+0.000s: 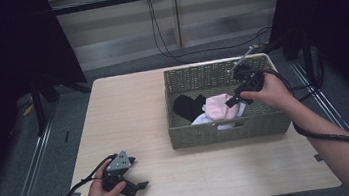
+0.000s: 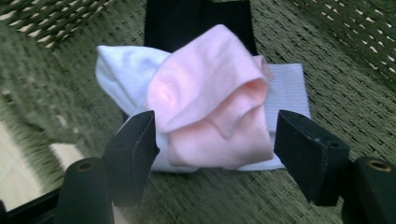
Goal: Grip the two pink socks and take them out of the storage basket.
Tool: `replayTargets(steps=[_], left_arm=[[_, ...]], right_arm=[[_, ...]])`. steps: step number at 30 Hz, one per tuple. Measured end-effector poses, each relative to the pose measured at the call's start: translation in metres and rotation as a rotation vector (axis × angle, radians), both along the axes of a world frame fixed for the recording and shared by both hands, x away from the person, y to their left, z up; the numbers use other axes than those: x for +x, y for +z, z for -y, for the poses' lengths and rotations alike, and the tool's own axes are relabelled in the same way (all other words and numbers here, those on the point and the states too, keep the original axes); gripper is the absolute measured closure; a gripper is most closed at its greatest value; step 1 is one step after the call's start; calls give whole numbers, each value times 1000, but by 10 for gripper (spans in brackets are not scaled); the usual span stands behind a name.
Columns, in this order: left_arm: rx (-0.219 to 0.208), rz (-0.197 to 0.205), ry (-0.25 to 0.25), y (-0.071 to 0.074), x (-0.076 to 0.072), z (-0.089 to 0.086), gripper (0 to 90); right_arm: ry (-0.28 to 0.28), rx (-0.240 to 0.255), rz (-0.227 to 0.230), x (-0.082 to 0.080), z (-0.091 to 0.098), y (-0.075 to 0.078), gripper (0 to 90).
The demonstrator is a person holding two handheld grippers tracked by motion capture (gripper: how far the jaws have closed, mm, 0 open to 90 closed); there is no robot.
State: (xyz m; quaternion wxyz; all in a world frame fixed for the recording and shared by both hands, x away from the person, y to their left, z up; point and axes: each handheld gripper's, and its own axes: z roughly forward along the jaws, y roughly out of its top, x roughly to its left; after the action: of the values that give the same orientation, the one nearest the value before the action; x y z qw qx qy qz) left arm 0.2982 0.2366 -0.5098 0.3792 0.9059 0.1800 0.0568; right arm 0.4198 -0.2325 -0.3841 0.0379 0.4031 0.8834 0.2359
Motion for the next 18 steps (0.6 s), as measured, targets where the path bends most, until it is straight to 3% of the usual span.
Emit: replayTargets(steps=[3, 7, 12, 18], left_arm=[[0, 0, 0, 0, 0, 0, 0], [0, 0, 0, 0, 0, 0, 0], [0, 0, 0, 0, 0, 0, 0], [0, 0, 0, 0, 0, 0, 0]], right_arm=[[-14, 27, -17, 5, -1, -5, 336], [-21, 12, -27, 9, -2, -13, 355], [-28, 28, -47, 13, -6, -19, 404], [-8, 12, -54, 15, -15, -25, 457]])
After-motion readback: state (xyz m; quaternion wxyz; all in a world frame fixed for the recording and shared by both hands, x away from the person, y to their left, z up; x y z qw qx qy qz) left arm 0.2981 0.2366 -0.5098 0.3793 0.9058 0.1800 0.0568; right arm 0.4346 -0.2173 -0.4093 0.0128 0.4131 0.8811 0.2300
